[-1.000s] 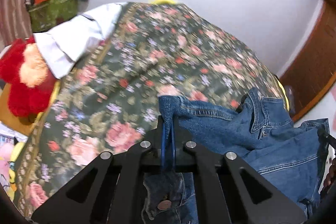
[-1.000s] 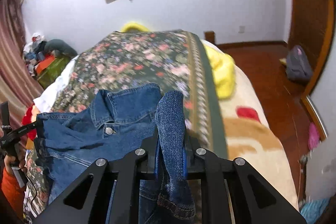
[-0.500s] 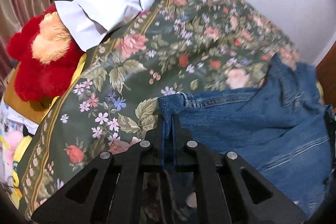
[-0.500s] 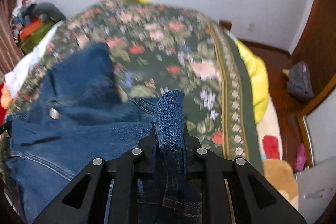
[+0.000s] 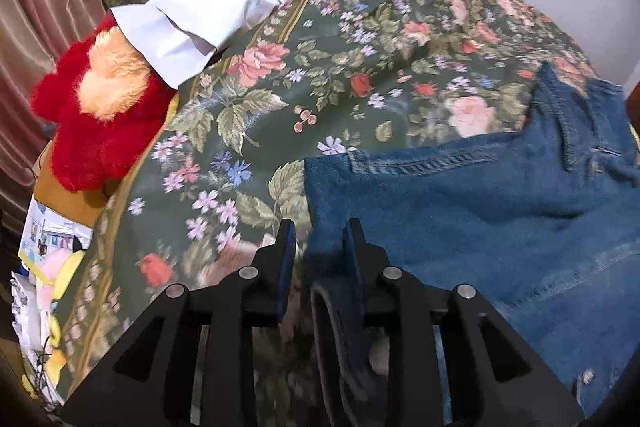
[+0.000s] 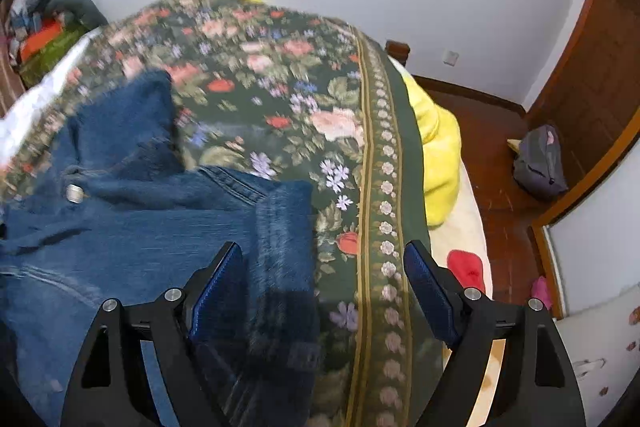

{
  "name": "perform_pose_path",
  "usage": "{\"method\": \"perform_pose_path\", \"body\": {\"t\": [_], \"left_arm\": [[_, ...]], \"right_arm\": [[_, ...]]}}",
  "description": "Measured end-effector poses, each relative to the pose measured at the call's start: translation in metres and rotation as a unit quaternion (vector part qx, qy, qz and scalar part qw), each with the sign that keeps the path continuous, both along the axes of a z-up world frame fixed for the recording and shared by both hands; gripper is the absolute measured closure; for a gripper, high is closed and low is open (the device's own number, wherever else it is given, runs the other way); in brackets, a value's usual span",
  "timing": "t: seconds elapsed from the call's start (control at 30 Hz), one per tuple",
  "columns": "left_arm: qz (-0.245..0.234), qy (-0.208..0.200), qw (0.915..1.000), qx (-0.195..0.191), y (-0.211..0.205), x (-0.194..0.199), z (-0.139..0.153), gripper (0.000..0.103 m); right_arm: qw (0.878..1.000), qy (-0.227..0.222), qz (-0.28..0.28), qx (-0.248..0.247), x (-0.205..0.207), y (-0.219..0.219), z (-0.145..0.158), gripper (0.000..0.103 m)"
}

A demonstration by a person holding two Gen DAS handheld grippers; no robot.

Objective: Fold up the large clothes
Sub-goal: 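Fold the jacket side with the left tool while the right tool holds the cuff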

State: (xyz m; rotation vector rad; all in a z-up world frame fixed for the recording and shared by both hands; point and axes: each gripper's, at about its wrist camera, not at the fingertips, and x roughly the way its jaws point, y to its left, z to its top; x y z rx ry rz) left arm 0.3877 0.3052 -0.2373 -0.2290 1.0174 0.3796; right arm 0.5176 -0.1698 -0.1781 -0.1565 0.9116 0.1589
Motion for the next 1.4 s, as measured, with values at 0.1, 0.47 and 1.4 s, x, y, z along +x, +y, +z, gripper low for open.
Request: {"method": "perform_pose_path", "body": {"t": [0.1, 0.47, 1.4], "left_arm": [[-0.01, -0.012, 0.9999, 0.006, -0.01, -0.014, 0.023, 0.078], [-0.073, -0.109, 0.9909, 0.028, -0.062, -0.094, 0.123, 0.048], [-0.031, 0.04, 0.986, -0.159, -0.067, -0.253, -0.02, 0.014]], "right_arm": [[0.999, -0.015, 0.011, 0.026, -0.021, -0.001, 0.03, 0.022], [0.991, -0.085, 0.076, 0.075, -0.121, 0.003, 0.126, 0.021], [0.974, 0.17, 0.044, 0.145, -0.266, -0.069, -0.004, 0.0]]}}
